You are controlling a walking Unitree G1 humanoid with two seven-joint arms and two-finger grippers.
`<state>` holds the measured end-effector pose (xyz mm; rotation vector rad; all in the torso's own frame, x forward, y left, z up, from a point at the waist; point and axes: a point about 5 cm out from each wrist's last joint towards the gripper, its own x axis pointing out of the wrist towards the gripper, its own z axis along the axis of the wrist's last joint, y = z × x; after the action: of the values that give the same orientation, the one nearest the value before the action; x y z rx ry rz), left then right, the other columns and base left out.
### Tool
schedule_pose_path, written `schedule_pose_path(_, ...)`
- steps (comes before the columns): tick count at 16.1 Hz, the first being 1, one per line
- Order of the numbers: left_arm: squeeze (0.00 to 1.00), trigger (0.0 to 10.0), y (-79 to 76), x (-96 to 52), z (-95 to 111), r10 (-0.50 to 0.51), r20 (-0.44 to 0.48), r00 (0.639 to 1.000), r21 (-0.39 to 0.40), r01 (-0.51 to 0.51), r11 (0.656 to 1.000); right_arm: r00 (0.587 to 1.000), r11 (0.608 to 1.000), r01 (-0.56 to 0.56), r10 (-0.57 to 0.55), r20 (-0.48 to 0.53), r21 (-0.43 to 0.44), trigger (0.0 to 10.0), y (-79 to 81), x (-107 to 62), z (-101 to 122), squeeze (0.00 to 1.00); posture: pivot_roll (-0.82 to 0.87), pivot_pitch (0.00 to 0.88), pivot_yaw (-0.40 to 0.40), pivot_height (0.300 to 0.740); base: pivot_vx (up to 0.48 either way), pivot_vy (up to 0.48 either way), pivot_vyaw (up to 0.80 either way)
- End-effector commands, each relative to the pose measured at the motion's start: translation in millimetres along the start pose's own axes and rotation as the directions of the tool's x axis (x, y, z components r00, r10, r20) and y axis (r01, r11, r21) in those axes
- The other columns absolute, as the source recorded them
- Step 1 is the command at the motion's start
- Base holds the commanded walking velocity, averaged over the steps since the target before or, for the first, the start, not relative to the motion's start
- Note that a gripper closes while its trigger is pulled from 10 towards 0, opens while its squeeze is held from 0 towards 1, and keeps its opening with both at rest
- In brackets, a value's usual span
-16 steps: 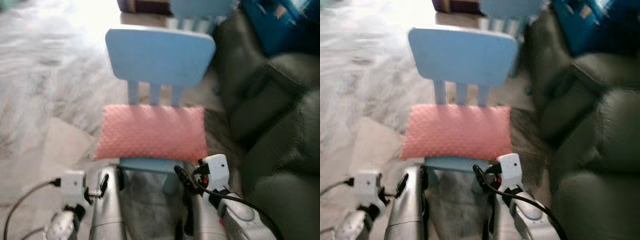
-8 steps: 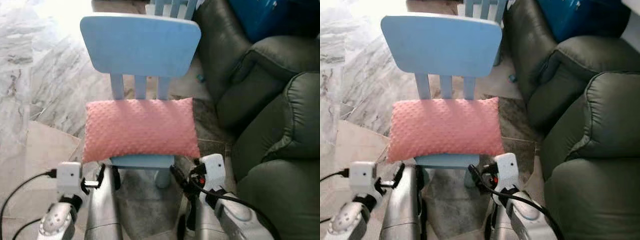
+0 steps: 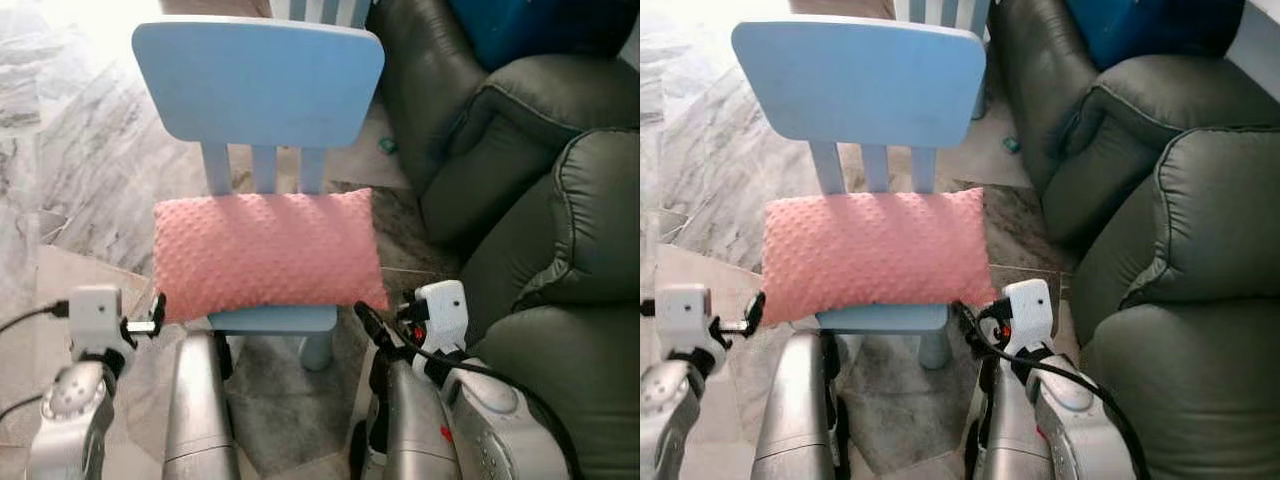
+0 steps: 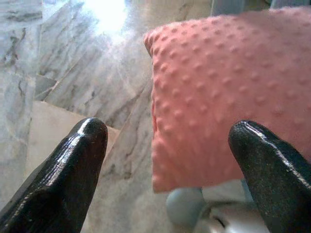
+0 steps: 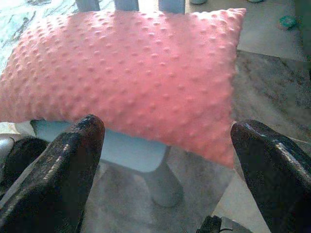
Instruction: Move the pillow to the sofa
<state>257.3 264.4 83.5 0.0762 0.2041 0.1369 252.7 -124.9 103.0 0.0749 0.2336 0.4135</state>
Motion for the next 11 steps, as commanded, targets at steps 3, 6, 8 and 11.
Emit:
schedule_pose_path(3, 0.00, 10.0, 13.7, 0.2, -7.0, 0.029, -0.028, 0.999, 0.001, -0.029, 1.000, 1.000, 1.000, 0.016, -0.016, -0.018, 0.020, 10.0, -6.6, -1.7, -2.4, 0.00, -0.05, 0.313, -0.081, 0.540, 0.000, 0.000, 0.00)
schedule_pose_path(6, 0.00, 10.0, 26.7, 12.5, -9.5, 0.043, -0.080, 0.996, -0.009, -0.044, 0.999, 1.000, 0.999, 0.015, -0.015, -0.002, 0.046, 10.0, -16.3, 4.0, 5.8, 0.00, -0.06, 0.317, -0.082, 0.540, 0.000, 0.000, 0.00)
schedule_pose_path(8, 0.00, 10.0, 32.4, 25.1, 2.2, 0.050, -0.052, 0.997, 0.014, -0.049, 0.999, 1.000, 0.995, -0.019, 0.018, 0.011, 0.097, 10.0, -22.8, 11.3, 15.3, 0.00, -0.06, 0.320, -0.082, 0.540, 0.000, 0.000, 0.00)
schedule_pose_path(11, 0.00, 10.0, 36.9, 45.7, 20.3, 0.056, -0.014, 0.998, -0.005, -0.056, 0.998, 0.995, 0.981, -0.099, 0.099, 0.007, 0.165, 10.0, -22.5, 18.9, 23.8, 0.00, -0.06, 0.321, -0.085, 0.540, 0.000, 0.000, 0.00)
